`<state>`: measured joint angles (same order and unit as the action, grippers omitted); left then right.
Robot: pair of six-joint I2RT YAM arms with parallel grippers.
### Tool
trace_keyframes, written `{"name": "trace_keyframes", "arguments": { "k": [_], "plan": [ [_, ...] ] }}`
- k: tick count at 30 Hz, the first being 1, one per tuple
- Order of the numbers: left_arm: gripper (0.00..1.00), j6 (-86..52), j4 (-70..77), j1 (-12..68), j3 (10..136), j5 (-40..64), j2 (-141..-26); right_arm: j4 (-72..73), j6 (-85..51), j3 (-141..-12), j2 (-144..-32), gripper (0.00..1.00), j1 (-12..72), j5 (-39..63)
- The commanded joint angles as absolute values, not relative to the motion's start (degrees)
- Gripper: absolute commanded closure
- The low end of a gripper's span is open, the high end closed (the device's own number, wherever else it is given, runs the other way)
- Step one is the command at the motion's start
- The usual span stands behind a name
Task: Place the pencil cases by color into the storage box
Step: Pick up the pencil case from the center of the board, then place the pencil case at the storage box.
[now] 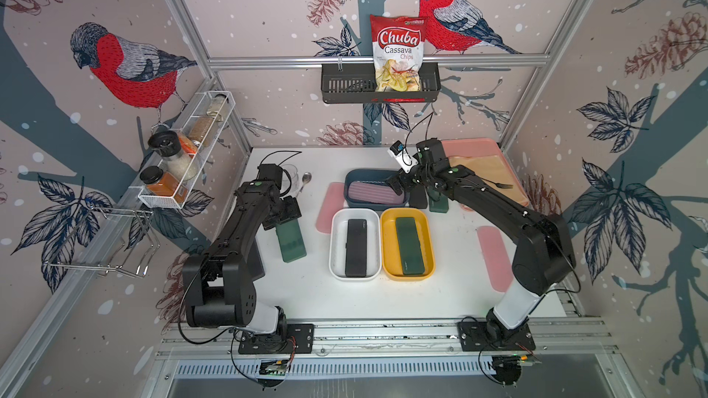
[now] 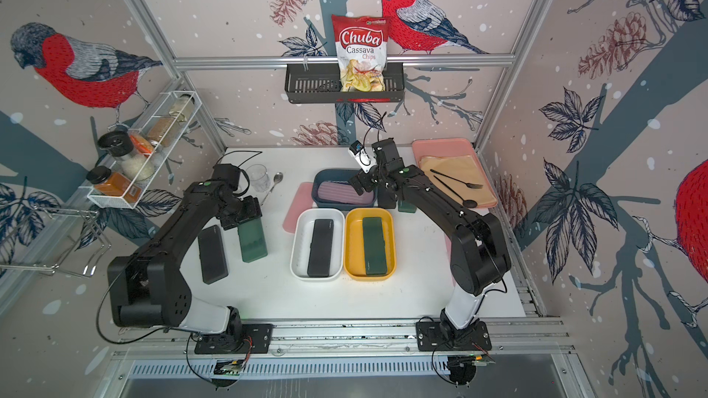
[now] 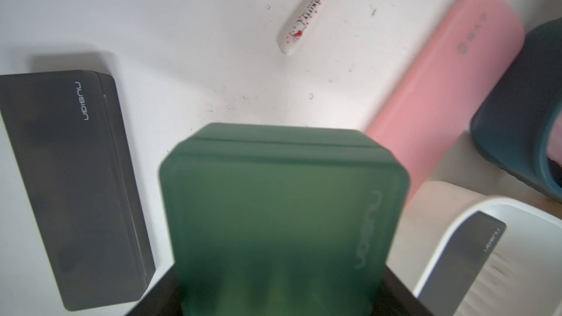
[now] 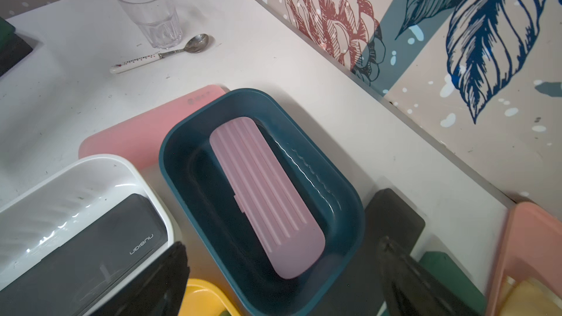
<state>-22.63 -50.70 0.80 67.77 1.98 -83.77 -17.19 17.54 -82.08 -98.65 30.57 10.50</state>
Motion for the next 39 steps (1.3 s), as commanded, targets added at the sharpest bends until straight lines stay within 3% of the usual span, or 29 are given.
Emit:
{"name": "trace_keyframes", "arguments": {
  "k": [1,10,21,39],
  "plan": [
    [0.43,-25.39,-53.48,3.60,69.51,3.33,-82.75,-19.13,15.33,-82.45,-97.50,0.00,29.77,8.43],
    [0.43,-32.25,-52.76,16.30,75.56,3.67,-84.54,-21.66,11.58,-81.75,-95.63,0.00,27.70,4.46],
    [0.42,-37.65,-52.37,32.46,90.05,3.06,-97.64,-22.80,5.86,-77.21,-90.56,0.00,24.00,-0.30],
    [0.43,-42.72,-54.26,41.96,105.03,8.42,-113.30,-26.09,3.26,-70.68,-84.19,0.00,17.00,-3.14]
  ]
}}
